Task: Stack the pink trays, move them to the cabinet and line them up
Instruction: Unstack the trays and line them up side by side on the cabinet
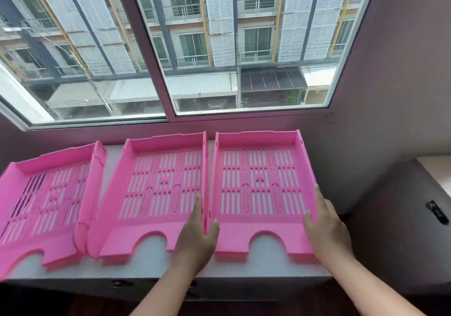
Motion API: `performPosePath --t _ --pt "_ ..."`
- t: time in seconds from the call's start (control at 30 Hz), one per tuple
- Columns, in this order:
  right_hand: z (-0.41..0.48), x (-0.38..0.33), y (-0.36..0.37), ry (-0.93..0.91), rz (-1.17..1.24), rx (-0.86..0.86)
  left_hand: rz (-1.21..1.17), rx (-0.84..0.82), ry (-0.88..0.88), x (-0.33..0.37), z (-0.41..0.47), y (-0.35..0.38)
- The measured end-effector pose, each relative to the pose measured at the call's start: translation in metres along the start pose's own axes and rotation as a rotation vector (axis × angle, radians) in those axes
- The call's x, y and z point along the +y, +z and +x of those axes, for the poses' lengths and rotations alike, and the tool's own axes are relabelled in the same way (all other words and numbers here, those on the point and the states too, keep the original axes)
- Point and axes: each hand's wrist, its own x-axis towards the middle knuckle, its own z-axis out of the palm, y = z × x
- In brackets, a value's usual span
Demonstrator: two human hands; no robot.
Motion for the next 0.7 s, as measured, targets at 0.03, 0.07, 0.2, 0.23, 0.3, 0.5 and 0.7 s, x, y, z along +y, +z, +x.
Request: performPosePath --t 0.03,0.07,0.2,0.23,0.3,0.5,0.7 --pt "0.002 -0.002 -0.001 -0.003 -0.005 -0.001 0.005 -0.009 -0.009 0.0 0.001 0.001" --pt "0.005 -0.005 -0.001 -0.007 -0.009 -0.004 0.016 -0.012 -0.03 -0.001 0.003 0.002" --pt "0.02 -0.014 0.0 -0.022 -0.028 -0.013 0.051 -0.014 -0.04 -0.005 0.015 0.004" --pt "0.024 -0.015 0.002 -0.023 -0.031 -0.011 0.051 -0.011 -0.034 -0.006 0.019 0.004" --pt "0.031 -0.017 0.005 -0.024 -0.034 -0.001 0.056 0.004 -0.023 -0.005 0.029 0.002" --pt "0.049 -0.018 0.008 -0.036 -0.081 0.019 0.107 0.067 -0.026 -0.005 0.045 0.006" --pt "0.045 -0.023 0.005 -0.055 -0.221 -0.014 0.084 0.039 -0.05 0.002 0.045 0.002"
